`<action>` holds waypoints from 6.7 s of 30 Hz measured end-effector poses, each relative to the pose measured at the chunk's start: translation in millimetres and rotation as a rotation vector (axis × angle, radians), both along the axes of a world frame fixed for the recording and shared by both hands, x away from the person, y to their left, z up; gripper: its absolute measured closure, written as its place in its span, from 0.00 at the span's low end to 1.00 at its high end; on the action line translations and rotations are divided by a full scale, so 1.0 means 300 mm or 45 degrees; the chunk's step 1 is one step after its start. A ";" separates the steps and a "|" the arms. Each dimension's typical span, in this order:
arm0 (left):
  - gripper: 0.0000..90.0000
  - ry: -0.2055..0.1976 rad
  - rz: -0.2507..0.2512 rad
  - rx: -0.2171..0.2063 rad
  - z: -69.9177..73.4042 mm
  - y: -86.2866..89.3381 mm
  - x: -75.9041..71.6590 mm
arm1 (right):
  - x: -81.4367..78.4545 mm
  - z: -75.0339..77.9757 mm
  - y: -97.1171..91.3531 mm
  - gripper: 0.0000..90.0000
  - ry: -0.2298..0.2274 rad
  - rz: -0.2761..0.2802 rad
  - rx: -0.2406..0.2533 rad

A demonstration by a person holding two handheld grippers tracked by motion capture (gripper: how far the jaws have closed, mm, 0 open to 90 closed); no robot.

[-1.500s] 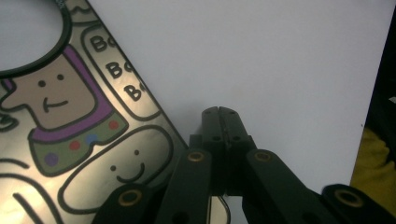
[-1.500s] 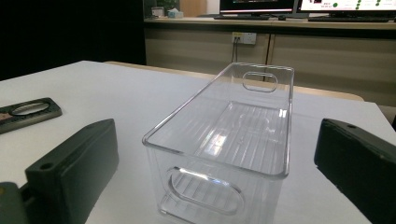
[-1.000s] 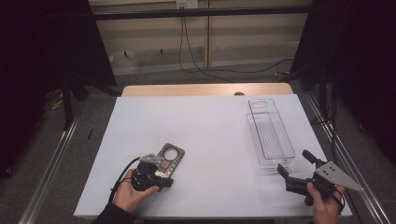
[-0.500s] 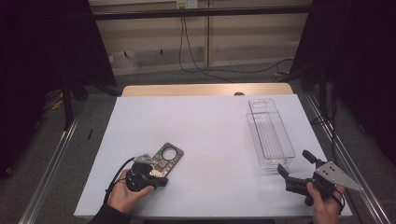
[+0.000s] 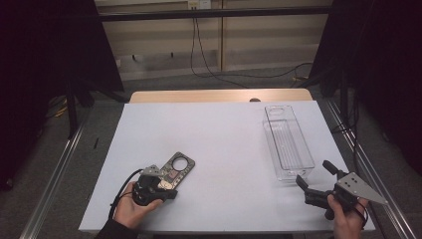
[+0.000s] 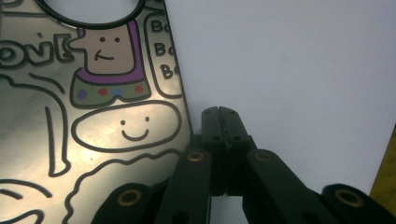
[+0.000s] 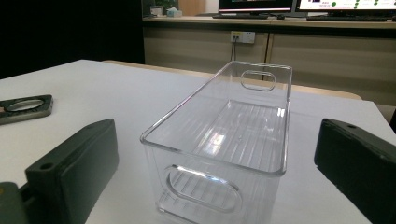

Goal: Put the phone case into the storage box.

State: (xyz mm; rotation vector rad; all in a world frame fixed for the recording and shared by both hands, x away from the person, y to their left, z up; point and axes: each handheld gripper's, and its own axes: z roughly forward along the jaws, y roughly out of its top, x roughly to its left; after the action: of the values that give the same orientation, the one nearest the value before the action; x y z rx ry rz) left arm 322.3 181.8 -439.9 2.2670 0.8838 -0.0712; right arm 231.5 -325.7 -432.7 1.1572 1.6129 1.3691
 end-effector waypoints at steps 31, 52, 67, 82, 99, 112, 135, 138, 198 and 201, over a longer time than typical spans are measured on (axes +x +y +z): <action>0.14 -0.377 0.157 -0.138 0.070 0.064 -0.041 | 0.001 0.001 0.001 0.00 0.001 0.006 -0.002; 0.05 -0.352 0.290 -0.023 0.081 0.088 0.033 | 0.005 0.001 0.005 0.00 -0.001 0.013 -0.001; 0.07 -0.195 0.203 0.154 0.046 -0.010 0.141 | 0.007 -0.002 0.005 0.00 0.004 0.011 -0.001; 0.08 -0.062 0.119 0.313 0.038 -0.061 0.174 | 0.008 -0.002 0.008 0.00 0.005 0.014 0.000; 0.04 -0.075 0.061 0.437 0.009 -0.097 0.178 | 0.008 -0.001 0.009 0.00 0.003 0.021 -0.003; 0.01 -0.064 0.060 0.457 0.003 -0.102 0.187 | 0.007 -0.001 0.010 0.00 0.004 0.018 -0.004; 0.14 -0.023 0.114 0.479 0.023 -0.116 0.178 | 0.006 -0.001 0.007 0.00 0.003 0.016 -0.001; 0.14 -0.026 0.112 0.480 0.024 -0.116 0.177 | 0.005 -0.001 0.007 0.00 0.002 0.018 -0.002; 0.14 -0.547 0.167 -0.264 0.129 -0.032 0.106 | 0.000 0.001 0.004 0.00 -0.002 0.017 -0.004; 0.14 -0.562 0.162 -0.309 0.126 -0.035 0.107 | -0.001 0.001 0.004 0.00 -0.003 0.017 -0.006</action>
State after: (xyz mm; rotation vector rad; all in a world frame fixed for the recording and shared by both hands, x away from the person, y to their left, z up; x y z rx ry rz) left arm 354.3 171.3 -402.0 1.8912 0.7334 0.3488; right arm 231.4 -324.4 -432.6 1.1438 1.6242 1.3739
